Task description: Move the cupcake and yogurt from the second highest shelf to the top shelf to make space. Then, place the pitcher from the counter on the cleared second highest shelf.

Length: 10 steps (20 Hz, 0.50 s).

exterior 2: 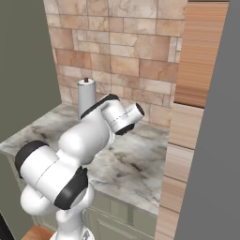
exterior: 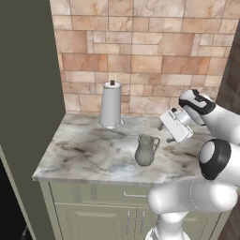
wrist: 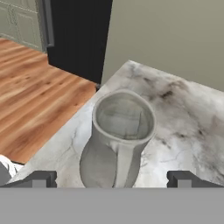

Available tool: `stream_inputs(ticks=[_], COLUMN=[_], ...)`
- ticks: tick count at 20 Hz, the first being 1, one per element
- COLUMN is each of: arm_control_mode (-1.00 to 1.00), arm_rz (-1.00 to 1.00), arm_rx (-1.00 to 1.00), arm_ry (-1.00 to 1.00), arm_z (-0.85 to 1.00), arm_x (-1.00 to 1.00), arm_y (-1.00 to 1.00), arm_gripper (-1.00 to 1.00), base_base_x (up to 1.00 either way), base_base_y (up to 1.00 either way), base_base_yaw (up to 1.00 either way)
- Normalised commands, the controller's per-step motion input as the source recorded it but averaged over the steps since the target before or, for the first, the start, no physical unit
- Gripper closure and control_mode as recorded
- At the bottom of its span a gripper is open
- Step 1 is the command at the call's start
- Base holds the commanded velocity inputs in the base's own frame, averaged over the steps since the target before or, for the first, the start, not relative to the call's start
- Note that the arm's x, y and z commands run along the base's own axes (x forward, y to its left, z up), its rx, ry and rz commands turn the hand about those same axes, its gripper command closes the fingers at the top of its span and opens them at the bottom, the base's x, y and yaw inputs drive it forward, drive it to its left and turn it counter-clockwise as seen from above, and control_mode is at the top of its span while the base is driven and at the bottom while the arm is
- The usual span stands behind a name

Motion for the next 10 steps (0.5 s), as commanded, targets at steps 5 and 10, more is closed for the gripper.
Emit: stream_inputs(ticks=[5, 10], arm_control_mode=[-1.0, -1.0], arm_rz=[0.0, 0.0], arm_rx=[0.0, 0.0], arm_ry=[0.0, 0.0], arm_z=[-0.27, -0.27], arm_x=[0.0, 0.0], arm_y=[0.27, 0.42], arm_gripper=[-1.0, -1.0], base_base_x=[0.0, 0.0], base_base_y=[0.0, 0.0], base_base_yaw=[0.0, 0.0])
